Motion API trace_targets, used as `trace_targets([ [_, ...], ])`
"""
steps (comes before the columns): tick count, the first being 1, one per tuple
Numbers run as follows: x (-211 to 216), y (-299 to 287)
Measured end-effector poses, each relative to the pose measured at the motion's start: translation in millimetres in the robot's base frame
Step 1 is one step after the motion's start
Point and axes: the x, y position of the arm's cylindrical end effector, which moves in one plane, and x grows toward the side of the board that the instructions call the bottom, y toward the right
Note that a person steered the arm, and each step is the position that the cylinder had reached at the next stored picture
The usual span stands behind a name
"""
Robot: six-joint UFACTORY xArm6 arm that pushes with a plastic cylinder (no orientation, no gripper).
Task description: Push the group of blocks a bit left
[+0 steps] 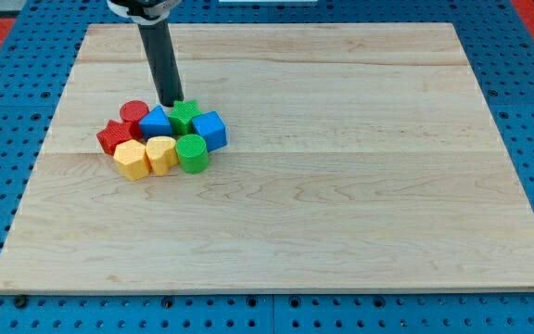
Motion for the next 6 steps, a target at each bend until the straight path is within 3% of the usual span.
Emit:
trace_targets([
  [3,24.9,-5.4],
  [4,-29.6,2.9],
  [5,-9.7,62.8],
  [6,44.4,129.4],
])
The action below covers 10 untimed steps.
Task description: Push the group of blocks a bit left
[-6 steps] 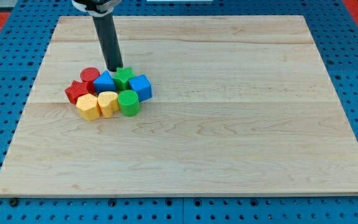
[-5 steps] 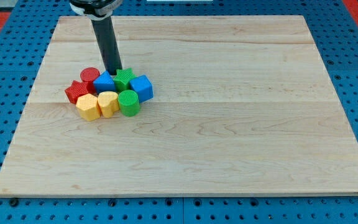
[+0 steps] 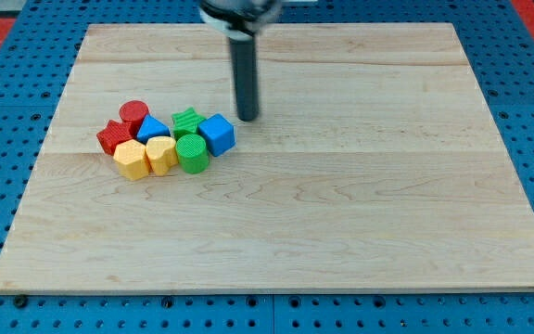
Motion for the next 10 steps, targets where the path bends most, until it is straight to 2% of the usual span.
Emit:
trace_targets([
  [1,24.7,19.5],
  [3,6.7,-55.8],
  [7,-7.9,-119.0],
  [9,-8.1,-112.6],
  [10,-9.2,-35.4],
])
